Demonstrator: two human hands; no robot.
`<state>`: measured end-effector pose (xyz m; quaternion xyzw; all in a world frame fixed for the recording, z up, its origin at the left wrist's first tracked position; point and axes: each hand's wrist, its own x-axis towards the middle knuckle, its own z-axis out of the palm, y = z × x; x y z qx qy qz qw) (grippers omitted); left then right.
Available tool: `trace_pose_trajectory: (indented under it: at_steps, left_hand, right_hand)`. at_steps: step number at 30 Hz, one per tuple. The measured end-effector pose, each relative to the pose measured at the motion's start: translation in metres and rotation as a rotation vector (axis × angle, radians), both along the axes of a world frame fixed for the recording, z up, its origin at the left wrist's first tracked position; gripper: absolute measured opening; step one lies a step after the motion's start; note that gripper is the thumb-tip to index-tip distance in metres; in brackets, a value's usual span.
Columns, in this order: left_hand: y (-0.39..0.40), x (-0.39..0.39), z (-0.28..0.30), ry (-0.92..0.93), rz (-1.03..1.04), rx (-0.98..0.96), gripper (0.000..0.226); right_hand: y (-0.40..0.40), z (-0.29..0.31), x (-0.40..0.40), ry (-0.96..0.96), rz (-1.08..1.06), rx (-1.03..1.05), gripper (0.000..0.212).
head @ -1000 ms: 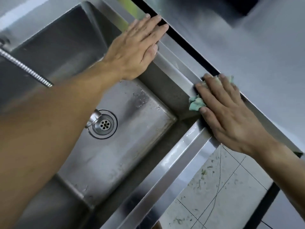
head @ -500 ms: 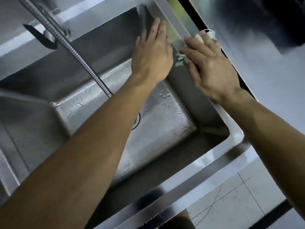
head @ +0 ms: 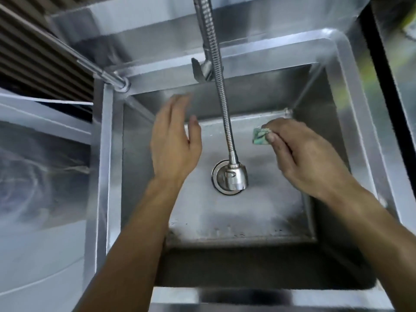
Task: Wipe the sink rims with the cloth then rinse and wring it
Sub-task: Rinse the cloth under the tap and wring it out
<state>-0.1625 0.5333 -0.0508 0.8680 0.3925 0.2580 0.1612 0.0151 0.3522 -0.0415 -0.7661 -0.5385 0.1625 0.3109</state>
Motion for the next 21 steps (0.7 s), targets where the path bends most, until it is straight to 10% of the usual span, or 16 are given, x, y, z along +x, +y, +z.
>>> trace_pose_trajectory:
  at_steps: [12, 21]
  left_hand:
    - [0.051, 0.051, -0.013, 0.301, -0.098, 0.165, 0.057]
    - [0.048, 0.077, 0.014, -0.510, 0.315, -0.895, 0.044]
  right_hand:
    - [0.026, -0.005, -0.009, -0.344, 0.315, 0.139, 0.026]
    - [0.026, -0.008, -0.019, -0.272, 0.259, 0.153, 0.028]
